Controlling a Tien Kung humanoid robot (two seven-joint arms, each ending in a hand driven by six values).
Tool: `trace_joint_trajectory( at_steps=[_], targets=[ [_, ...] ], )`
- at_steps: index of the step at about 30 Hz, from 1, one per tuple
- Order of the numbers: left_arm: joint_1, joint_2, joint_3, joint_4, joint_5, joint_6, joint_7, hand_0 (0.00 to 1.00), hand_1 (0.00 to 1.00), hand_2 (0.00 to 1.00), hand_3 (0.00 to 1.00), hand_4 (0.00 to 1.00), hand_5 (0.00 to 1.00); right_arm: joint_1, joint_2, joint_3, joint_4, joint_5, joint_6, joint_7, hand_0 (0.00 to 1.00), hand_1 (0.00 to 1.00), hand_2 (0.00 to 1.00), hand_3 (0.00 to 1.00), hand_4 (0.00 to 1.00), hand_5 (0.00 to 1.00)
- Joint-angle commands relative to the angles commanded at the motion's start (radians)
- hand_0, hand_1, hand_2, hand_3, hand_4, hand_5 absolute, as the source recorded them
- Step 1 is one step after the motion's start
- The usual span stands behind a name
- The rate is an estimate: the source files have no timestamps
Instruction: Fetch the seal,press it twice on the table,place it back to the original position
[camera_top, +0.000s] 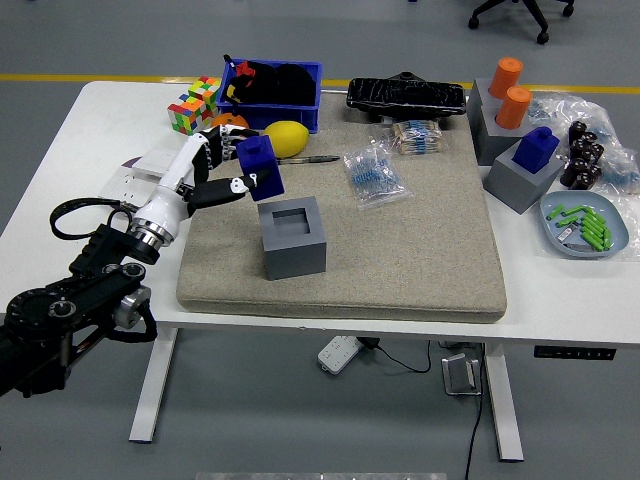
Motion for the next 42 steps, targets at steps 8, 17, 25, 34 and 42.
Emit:
trace_joint_trajectory(
  at_steps=[8, 17, 25, 34, 42],
  targets=[
    [0.049, 0.049, 0.002, 0.069, -0.037, 0.000, -0.004, 0.667, 0.486, 0.422, 0.553, 0.651, 0.002, -0.002, 0.001, 0.004, 0.000, -0.002, 0.000, 0.000, 0.738, 0.686, 0.663, 0.623, 0.735, 0.520],
    [0.097, 0.032, 0.087, 0.085, -0.072, 0.002, -0.010, 0.667, 0.486, 0.421, 0.553, 0.651, 0.002, 0.001, 0.001, 0.006, 0.001, -0.001, 0.000, -0.001, 0.739, 0.686, 0.663, 0.623, 0.736, 0.521],
    [0.100, -0.006, 0.150, 0.105, -0.100, 0.006, -0.021, 0.667, 0.484, 0.420, 0.552, 0.651, 0.002, 0.002, 0.002, 0.002, 0.002, 0.001, 0.000, 0.000, 0.739, 0.687, 0.663, 0.623, 0.736, 0.522],
    [0.092, -0.046, 0.196, 0.146, -0.127, 0.010, -0.033, 0.667, 0.484, 0.420, 0.551, 0.648, 0.002, 0.005, 0.001, -0.005, 0.002, 0.004, 0.000, -0.001, 0.738, 0.687, 0.663, 0.623, 0.736, 0.522],
    [0.093, -0.046, 0.212, 0.170, -0.137, 0.008, -0.038, 0.667, 0.483, 0.418, 0.549, 0.649, 0.002, 0.005, 0.001, -0.006, 0.002, 0.005, 0.000, -0.001, 0.739, 0.687, 0.663, 0.624, 0.736, 0.523]
  ],
)
